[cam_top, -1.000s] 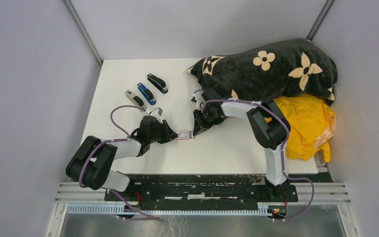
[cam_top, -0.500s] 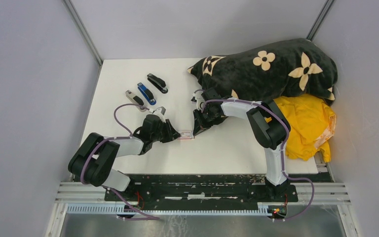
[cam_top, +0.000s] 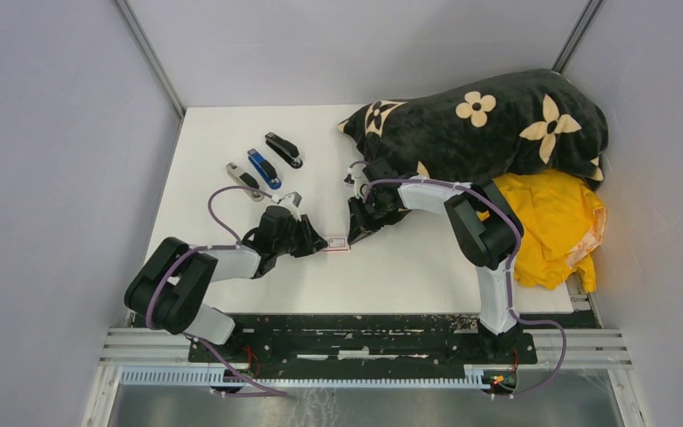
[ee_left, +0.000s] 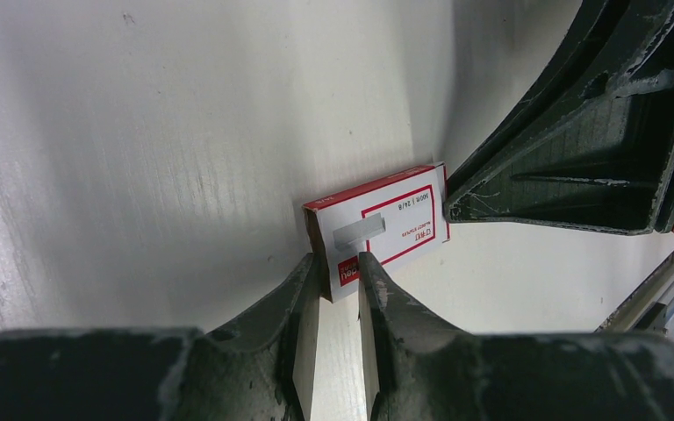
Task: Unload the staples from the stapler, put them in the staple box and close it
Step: Move the staple box to the center of the board.
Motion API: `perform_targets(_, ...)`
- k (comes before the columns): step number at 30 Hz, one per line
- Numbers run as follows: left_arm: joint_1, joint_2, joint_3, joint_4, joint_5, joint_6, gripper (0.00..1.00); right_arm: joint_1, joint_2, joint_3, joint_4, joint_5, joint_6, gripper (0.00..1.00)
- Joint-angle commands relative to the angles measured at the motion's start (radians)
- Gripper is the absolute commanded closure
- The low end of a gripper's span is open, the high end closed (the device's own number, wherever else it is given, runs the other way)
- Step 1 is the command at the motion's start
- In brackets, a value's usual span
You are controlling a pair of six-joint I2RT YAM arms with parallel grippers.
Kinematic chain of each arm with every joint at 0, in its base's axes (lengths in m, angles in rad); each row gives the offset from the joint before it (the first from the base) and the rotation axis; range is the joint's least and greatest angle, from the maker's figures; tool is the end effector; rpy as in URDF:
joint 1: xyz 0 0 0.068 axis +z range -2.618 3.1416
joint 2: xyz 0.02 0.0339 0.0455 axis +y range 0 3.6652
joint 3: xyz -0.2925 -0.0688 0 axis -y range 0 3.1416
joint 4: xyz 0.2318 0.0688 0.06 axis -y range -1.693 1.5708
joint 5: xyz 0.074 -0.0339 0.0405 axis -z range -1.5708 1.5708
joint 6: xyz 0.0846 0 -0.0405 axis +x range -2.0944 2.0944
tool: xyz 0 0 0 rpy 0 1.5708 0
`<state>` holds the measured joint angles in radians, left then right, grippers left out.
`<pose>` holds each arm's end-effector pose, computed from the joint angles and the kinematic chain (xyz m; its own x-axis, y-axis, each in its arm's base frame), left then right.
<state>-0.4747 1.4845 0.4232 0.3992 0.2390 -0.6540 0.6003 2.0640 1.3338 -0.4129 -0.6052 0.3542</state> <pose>0.2429 -0.1474 0.1358 -0.8052 -0.2508 -0.5374 0.1516 0.7891 -0.5953 0.3283 0.2830 0.1306 -0.9329 -0.2930 -0.2095 -0.3579 0.6897 0.6294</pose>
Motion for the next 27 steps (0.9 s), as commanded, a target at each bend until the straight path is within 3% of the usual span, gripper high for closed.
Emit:
perform_targets(1, -0.014, 0.019, 0.002, -0.036, -0.014, 0.026, 0.68, 0.004, 0.016, 0.042, -0.006, 0.001, -0.021, 0.82)
perform_targets(7, -0.010, -0.074, -0.025, -0.059, -0.070, 0.019, 0.63, -0.029, -0.059, 0.021, -0.033, 0.001, -0.062, 0.65)
perform_targets(10, -0.009, -0.138, -0.033, -0.086, -0.098, 0.018, 0.59, -0.032, -0.081, 0.014, -0.036, 0.000, -0.071, 0.65)
perform_targets(13, -0.009, -0.201, -0.041, -0.128, -0.138, 0.020, 0.58, -0.034, -0.087, 0.010, -0.042, 0.009, -0.079, 0.72)
perform_targets(15, -0.010, -0.229, -0.045, -0.162, -0.175, 0.026, 0.62, -0.034, -0.082, 0.009, -0.048, 0.022, -0.084, 0.81)
perform_targets(18, -0.009, -0.231, -0.040, -0.205, -0.214, 0.040, 0.83, -0.033, -0.067, 0.012, -0.060, 0.045, -0.088, 0.87)
perform_targets(20, -0.008, -0.206, -0.029, -0.220, -0.217, 0.045, 0.91, -0.033, -0.055, 0.015, -0.067, 0.055, -0.092, 0.89)
perform_targets(27, -0.010, -0.088, 0.009, -0.186, -0.149, 0.047, 0.95, -0.031, -0.024, 0.022, -0.069, 0.059, -0.086, 0.90)
